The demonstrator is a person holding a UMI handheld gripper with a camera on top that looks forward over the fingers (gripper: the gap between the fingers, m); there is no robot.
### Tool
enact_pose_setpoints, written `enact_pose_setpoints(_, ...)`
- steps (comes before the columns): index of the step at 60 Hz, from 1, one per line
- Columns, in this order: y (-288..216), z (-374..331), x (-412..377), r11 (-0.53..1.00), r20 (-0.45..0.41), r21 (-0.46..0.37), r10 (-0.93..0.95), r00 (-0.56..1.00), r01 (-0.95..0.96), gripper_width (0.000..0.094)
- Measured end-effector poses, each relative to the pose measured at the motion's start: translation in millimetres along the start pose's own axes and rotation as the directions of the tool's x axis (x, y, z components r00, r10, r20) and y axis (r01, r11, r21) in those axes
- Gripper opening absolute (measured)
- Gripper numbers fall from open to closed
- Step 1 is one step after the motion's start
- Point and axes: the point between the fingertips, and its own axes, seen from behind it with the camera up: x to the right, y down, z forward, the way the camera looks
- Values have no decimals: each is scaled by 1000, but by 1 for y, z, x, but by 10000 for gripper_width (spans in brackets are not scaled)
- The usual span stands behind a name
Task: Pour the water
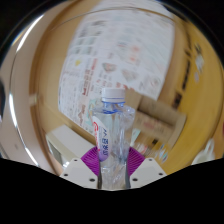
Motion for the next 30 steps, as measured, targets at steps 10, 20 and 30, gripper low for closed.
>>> enact_pose_setpoints(10, -82, -30, 12, 807, -177, 0, -581, 794, 590, 307)
enact_pose_setpoints(20, -121, -66, 80, 532, -325, -174, -826, 462, 829, 304)
enact_pose_setpoints(30, -125, -100, 188, 459, -364, -370, -871, 329, 808, 305)
